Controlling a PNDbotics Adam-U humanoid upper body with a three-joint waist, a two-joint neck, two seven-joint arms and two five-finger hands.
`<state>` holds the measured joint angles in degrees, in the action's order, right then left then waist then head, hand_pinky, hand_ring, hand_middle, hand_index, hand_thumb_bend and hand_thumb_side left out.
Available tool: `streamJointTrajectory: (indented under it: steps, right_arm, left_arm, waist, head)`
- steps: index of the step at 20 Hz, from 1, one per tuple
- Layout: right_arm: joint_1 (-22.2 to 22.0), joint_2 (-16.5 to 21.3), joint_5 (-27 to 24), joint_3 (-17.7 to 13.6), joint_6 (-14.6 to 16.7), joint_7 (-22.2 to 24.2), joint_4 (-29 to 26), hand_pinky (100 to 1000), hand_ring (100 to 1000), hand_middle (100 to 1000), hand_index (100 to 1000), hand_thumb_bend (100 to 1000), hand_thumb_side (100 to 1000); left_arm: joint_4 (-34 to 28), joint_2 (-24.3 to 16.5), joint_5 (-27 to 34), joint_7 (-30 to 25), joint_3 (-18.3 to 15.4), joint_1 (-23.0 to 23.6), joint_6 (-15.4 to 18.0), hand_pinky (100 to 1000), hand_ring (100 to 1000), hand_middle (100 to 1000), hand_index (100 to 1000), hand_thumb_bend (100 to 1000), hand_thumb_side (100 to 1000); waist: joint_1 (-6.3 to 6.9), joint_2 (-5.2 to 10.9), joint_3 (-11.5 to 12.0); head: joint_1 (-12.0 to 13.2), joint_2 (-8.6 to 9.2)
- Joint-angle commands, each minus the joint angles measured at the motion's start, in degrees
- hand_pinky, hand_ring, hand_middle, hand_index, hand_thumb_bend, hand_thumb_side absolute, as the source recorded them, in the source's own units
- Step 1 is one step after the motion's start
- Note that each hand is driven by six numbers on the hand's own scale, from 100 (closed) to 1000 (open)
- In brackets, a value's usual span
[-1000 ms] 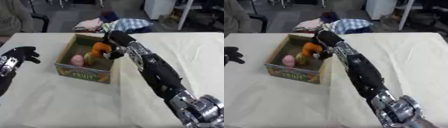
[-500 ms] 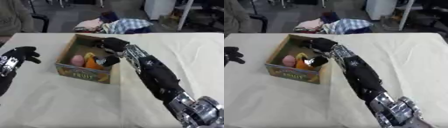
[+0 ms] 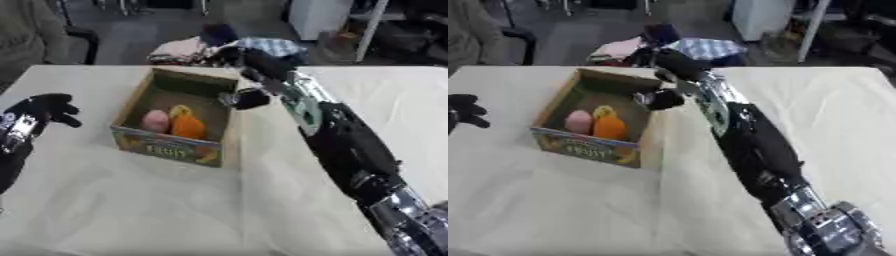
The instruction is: Pick up objects on the table and place them in the box.
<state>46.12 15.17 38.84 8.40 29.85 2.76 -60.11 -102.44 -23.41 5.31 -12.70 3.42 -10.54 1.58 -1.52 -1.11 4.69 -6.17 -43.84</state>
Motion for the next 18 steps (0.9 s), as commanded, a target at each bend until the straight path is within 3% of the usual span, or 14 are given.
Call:
streamJointTrajectory:
  steps: [1, 2, 5, 9, 18]
  right_arm:
    - [-2.2, 5.9, -12.1, -1.5, -4.2, -0.2, -8.1, 683, 742, 762, 885, 100, 613]
    - [-3.7, 7.0, -15.2, -2.0, -5.5, -0.1, -10.2, 682, 739, 758, 884, 100, 699]
    - [-9.1, 9.4, -23.1, -4.3, -9.0, 0.2, -16.1, 673, 728, 747, 875, 100, 704]
    - [-16.0, 10.3, -29.8, -7.5, -11.9, -0.2, -21.1, 657, 699, 710, 856, 100, 709]
    - [-25.9, 8.4, -35.3, -12.2, -16.6, -2.6, -25.9, 649, 680, 683, 842, 100, 750]
  left_arm:
    - [-0.7, -1.8, 0.0, 1.1, -1.3, -0.1, 0.6, 1000, 642, 646, 806, 194, 856]
    - [-0.7, -1.9, 0.1, 1.3, -1.4, 0.1, 0.8, 999, 640, 645, 806, 196, 855]
    - [-0.5, -1.8, 0.5, 1.9, -1.8, 0.7, 1.5, 999, 634, 640, 804, 201, 856]
    - [0.0, -1.4, 1.8, 2.7, -1.9, 1.3, 2.5, 994, 623, 633, 802, 211, 855]
    - [0.7, -0.4, 3.1, 2.6, -2.3, 2.4, 4.1, 994, 615, 629, 799, 221, 861]
  waist:
    - [0.11, 0.25, -0.3]
    - [0.04, 0.17, -0.5]
    - [-0.04, -0.12, -0.8]
    - [-0.01, -0.49, -1.1]
    - [0.24, -1.13, -1.8]
  head:
    - [0.6, -0.27]
    - [0.6, -0.27]
    - [1.0, -0.27]
    - [1.2, -0.27]
    - [0.9, -0.27]
